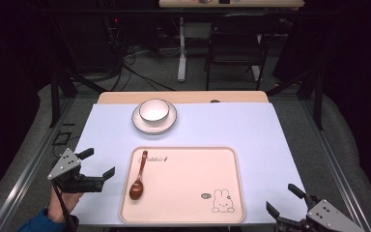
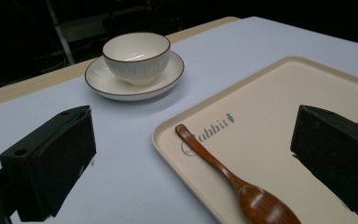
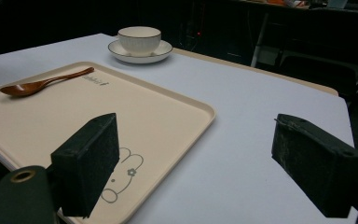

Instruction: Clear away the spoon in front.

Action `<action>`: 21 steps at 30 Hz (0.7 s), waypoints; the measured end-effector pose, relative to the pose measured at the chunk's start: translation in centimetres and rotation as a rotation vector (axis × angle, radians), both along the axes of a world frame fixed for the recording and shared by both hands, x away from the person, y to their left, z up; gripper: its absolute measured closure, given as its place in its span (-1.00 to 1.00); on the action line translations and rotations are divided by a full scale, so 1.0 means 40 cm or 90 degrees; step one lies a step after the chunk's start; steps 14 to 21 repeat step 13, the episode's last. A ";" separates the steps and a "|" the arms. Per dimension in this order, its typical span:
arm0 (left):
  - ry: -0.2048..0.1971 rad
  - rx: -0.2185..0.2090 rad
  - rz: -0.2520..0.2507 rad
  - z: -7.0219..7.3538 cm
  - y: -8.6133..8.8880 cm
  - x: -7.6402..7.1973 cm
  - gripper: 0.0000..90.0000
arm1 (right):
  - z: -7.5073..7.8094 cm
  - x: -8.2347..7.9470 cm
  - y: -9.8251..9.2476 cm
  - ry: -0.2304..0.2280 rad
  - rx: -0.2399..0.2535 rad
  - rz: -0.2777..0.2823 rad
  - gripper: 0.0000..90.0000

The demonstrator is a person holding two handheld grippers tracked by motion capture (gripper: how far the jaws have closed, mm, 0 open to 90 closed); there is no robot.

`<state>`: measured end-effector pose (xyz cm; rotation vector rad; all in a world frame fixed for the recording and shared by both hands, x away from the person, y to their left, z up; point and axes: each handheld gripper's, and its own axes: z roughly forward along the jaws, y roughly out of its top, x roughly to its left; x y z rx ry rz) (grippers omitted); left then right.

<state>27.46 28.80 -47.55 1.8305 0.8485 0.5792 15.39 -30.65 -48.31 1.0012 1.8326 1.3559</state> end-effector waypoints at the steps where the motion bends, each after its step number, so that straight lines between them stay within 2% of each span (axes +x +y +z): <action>1: -0.001 0.003 -0.002 -0.002 0.002 -0.001 -1.00 | 0.000 0.001 0.000 0.001 -0.002 0.000 -0.68; 4: -0.002 -0.002 0.003 -0.011 0.003 -0.001 -1.00 | 0.000 0.000 0.000 0.001 0.000 0.000 -0.68; 9: 0.016 -0.003 -0.001 -0.026 0.000 0.006 -1.00 | 0.000 0.001 -0.001 0.001 0.000 -0.002 -0.68; 13: 0.028 0.010 0.000 -0.038 -0.002 0.015 -1.00 | 0.000 0.000 -0.001 -0.001 0.001 -0.003 -0.68; 21: 0.028 0.010 0.000 -0.038 -0.002 0.015 -1.00 | 0.000 0.000 -0.001 -0.001 0.001 -0.003 -0.68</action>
